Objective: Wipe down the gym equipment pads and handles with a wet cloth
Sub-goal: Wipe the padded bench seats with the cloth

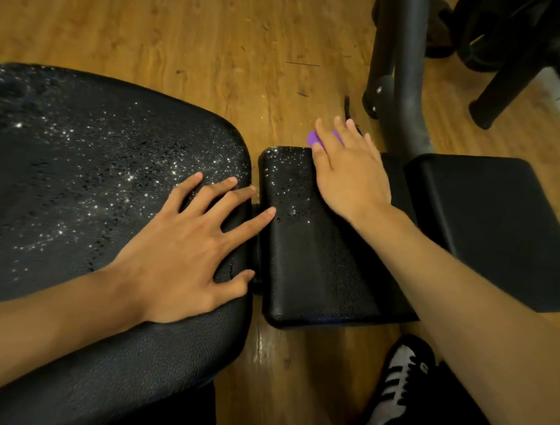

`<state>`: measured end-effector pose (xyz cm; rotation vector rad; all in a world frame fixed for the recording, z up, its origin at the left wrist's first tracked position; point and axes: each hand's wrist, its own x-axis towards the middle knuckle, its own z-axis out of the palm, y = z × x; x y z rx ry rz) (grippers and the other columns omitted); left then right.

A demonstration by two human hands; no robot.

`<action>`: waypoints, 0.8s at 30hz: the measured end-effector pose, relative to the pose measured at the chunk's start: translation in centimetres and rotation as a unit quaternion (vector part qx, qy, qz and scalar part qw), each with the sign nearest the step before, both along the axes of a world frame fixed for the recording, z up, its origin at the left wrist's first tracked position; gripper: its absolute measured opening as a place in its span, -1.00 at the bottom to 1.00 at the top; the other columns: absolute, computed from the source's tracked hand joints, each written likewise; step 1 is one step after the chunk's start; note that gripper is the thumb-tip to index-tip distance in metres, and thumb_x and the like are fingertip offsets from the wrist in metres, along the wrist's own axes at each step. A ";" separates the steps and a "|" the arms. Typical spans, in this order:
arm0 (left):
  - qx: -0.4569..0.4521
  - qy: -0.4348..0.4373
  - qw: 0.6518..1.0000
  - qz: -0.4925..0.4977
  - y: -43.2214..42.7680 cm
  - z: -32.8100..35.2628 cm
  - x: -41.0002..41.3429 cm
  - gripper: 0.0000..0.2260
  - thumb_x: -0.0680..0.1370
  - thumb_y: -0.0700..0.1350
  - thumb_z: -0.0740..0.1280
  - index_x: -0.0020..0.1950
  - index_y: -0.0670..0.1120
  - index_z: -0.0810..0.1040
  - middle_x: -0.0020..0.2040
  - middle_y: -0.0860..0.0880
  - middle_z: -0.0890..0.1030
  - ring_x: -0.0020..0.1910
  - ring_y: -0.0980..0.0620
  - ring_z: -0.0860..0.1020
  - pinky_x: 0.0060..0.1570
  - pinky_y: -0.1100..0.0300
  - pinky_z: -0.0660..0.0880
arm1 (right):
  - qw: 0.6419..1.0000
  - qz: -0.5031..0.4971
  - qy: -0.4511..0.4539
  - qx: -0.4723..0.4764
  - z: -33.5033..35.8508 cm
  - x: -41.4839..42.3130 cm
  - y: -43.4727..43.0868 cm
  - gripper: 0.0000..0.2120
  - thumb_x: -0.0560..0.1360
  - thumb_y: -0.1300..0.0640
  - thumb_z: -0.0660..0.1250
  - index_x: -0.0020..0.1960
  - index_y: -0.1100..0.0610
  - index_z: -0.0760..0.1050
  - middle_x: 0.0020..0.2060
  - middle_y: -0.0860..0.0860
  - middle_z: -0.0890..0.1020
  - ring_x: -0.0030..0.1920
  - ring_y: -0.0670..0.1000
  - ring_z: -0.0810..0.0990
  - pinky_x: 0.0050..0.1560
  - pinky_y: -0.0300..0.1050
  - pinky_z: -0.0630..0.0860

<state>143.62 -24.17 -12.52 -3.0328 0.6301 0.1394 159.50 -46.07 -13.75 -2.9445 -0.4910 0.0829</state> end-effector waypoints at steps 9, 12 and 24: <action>0.006 0.006 1.000 -0.002 0.0 0.1 0.0 -0.28 0.58 0.37 0.07 0.68 0.08 0.19 0.60 -0.14 0.33 0.61 -0.20 0.24 0.55 -0.31 0.15 | 0.999 0.000 -0.041 -0.013 0.5 -16.0 -3.4 -0.45 0.65 -0.01 -0.04 0.62 0.06 0.22 0.56 0.13 0.34 0.55 0.13 0.29 0.51 0.09 0.30; 0.006 0.007 1.000 -0.003 -0.1 0.0 0.2 -0.28 0.58 0.37 0.07 0.68 0.09 0.19 0.60 -0.13 0.33 0.61 -0.19 0.24 0.55 -0.31 0.15 | 0.999 0.005 -0.041 -0.004 0.4 -11.6 -2.9 -0.48 0.62 -0.09 0.04 0.57 -0.10 0.31 0.56 0.08 0.30 0.49 0.13 0.27 0.45 0.13 0.28; 0.006 0.010 1.000 -0.001 -0.1 0.2 0.1 -0.28 0.58 0.38 0.06 0.68 0.09 0.18 0.60 -0.12 0.32 0.62 -0.18 0.22 0.55 -0.32 0.16 | 1.000 -0.006 -0.015 -0.016 0.6 -16.0 -2.5 -0.46 0.72 -0.10 -0.15 0.67 0.01 0.02 0.63 0.10 0.14 0.65 0.07 0.02 0.60 0.02 0.06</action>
